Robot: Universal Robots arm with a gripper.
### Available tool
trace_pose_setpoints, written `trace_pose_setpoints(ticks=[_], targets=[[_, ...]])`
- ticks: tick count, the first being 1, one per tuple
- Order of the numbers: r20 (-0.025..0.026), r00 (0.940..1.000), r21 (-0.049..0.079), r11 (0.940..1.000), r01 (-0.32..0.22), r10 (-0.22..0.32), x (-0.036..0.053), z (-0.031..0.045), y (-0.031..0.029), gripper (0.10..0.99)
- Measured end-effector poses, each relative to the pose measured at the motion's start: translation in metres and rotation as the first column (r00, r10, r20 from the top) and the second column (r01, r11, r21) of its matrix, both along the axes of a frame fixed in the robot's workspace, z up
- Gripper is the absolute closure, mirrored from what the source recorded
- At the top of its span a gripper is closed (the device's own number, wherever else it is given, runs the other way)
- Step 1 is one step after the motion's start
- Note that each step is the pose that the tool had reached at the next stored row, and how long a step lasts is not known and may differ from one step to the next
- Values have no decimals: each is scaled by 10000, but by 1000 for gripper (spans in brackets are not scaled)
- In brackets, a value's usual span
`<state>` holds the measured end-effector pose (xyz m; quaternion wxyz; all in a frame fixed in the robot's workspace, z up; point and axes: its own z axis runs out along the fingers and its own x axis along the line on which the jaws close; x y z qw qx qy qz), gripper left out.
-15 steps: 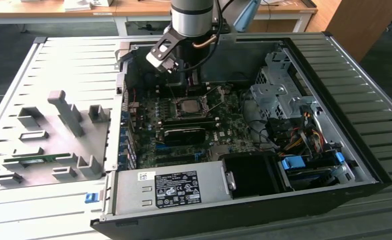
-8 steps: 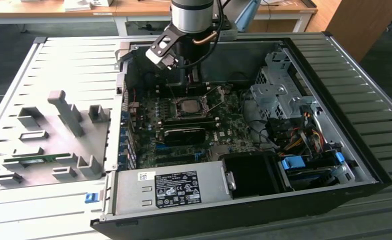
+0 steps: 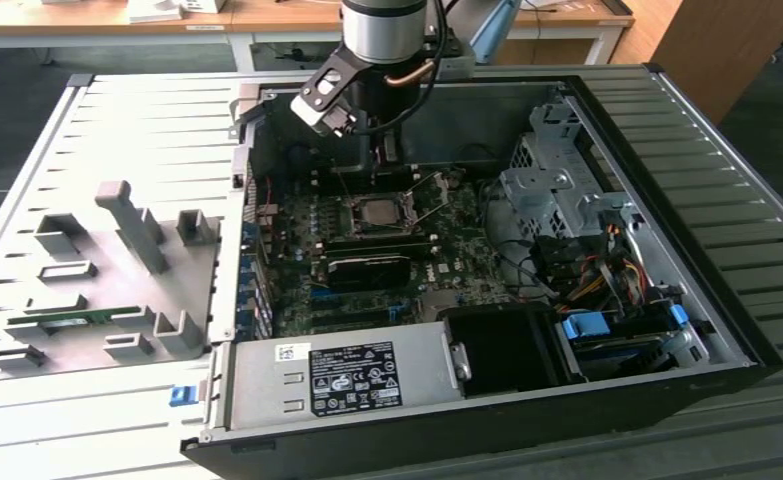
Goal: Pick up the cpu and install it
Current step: 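Close the cpu cover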
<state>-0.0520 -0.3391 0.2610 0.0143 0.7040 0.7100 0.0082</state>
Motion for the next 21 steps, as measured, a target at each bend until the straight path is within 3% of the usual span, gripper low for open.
trace_pose_setpoints(ticks=[21], targets=[[1, 10000, 1, 10000, 0, 0, 0, 139, 0, 980]])
